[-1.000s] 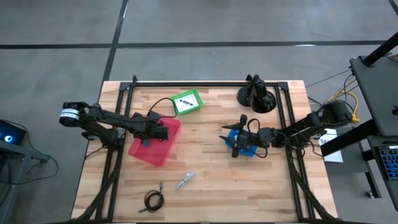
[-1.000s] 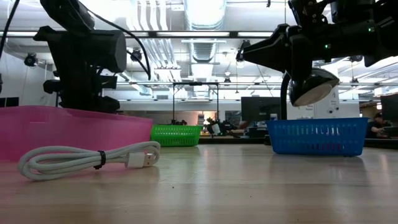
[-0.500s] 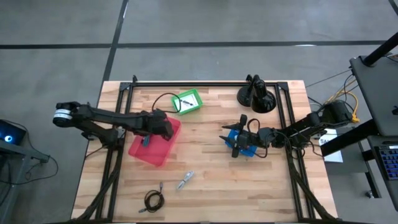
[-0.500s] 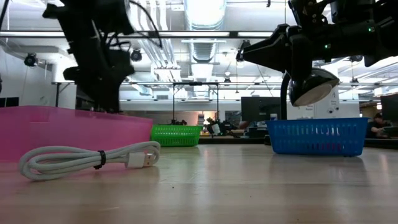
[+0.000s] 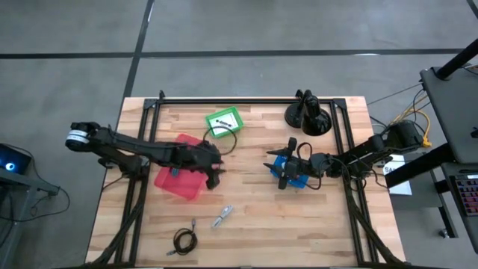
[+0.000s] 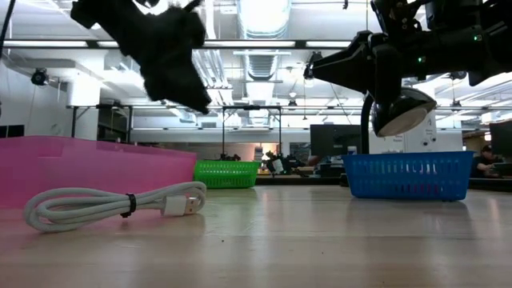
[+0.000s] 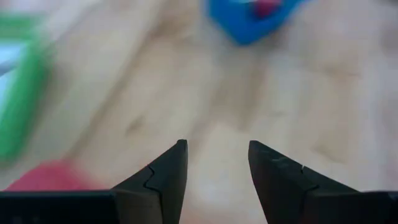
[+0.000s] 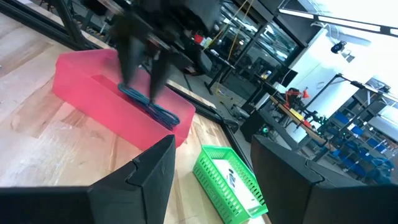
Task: Pick and place items into bin
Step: Put the black charger cable into the pink bin
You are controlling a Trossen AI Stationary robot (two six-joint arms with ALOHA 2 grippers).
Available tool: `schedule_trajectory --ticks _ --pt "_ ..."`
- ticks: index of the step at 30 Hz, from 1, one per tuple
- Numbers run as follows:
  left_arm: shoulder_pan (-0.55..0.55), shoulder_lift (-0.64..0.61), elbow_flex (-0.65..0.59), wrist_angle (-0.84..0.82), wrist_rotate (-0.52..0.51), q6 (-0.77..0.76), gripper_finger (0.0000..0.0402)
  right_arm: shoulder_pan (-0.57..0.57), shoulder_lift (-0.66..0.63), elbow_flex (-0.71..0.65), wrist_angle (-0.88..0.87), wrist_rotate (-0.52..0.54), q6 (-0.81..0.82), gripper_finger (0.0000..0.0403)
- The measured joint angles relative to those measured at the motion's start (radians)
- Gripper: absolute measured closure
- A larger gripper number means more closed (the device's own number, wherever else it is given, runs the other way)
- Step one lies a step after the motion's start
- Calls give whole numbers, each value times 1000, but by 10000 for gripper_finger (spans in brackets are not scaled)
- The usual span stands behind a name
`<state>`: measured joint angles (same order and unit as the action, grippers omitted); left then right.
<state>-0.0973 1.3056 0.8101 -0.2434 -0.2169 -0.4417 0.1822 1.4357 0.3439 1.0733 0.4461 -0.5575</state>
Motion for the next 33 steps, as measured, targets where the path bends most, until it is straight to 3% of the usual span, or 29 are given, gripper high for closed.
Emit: schedule_trajectory --ticks 5,13,22,33 --pt "-85 40 12 127 141 181 248 0 0 0 -1 0 0 207" --pt "-231 65 25 149 156 181 248 0 0 0 -1 0 0 207" --pt "-360 61 30 -46 160 -379 248 0 0 0 -2 0 4 207" --pt "-514 60 31 -67 162 -982 249 1 0 0 -53 0 27 207"
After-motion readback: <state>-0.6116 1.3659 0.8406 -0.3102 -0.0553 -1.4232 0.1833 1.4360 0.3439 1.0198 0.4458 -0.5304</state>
